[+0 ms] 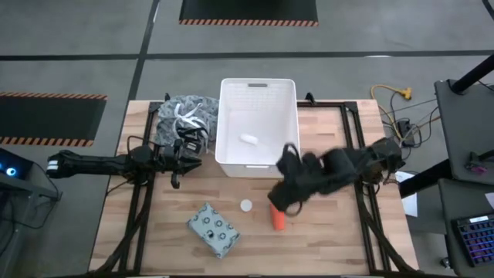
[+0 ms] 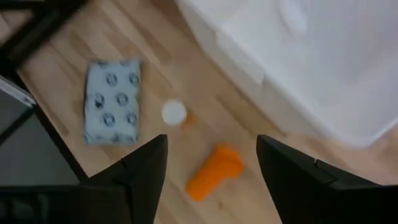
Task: Pick & place medical supplies in basket/bin
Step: Put the orange bandage into the white bin
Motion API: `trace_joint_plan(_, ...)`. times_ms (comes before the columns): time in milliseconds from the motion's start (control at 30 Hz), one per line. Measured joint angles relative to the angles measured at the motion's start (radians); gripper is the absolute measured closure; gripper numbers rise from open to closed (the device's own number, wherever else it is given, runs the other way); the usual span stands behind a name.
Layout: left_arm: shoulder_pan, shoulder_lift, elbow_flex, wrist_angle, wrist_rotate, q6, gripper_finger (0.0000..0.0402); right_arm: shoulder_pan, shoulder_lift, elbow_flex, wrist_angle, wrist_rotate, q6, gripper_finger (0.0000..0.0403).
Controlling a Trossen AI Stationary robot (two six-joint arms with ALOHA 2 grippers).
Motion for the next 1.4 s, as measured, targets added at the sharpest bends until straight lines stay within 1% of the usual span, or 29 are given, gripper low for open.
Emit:
trace_joint_plan(200, 0.0, 0.0, 0.0, 0.0, 0.0, 0.0, 0.0364, 0.078, 0.0, -0.18, 0.0, 0.0, 0.176, 0.0169)
trace_joint_plan(367, 0.0, 0.0, 0.0, 0.0, 0.0, 0.0, 0.0364, 0.098, 0.0, -0.354, 0.017, -0.005, 0.322, 0.017)
trace_joint_plan(433, 0.0, 0.0, 0.0, 0.0, 0.0, 0.0, 0.0364, 0.098, 0.0, -0.425, 0.041, -0.023, 0.376, 0.017)
trace_joint_plan(533, 0.0, 0.0, 0.0, 0.0, 0.0, 0.0, 0.0364, 0.097, 0.0, -0.529, 0.147, -0.03, 0.452, 0.0172)
trace_joint_plan(733, 0.0, 0.0, 0.0, 0.0, 0.0, 0.0, 0.0364, 0.097, 0.0, -0.706, 0.44, -0.043, 0.515, 0.0172)
trace_joint_plan(833, 0.0, 0.0, -0.001, 0.0, 0.0, 0.0, 0.0364, 0.097, 0.0, -0.768, 0.546, -0.059, 0.513, 0.0172)
trace_joint_plan(1067, 0.0, 0.0, -0.001, 0.0, -0.001, 0.0, 0.0364, 0.097, 0.0, -0.897, 0.654, -0.063, 0.611, 0.0172)
trace_joint_plan(1200, 0.0, 0.0, -0.001, 0.0, -0.001, 0.0, 0.0364, 0.097, 0.0, -0.937, 0.752, -0.063, 0.604, 0.017)
trace_joint_plan(1300, 0.0, 0.0, -0.001, 0.0, -0.001, 0.0, 0.0364, 0.094, -0.001, -0.941, 0.792, -0.076, 0.585, 0.0155)
trace_joint_plan(1400, 0.0, 0.0, -0.001, 0.0, -0.001, 0.0, 0.0364, 0.09, -0.001, -0.943, 0.794, -0.086, 0.563, 0.0127)
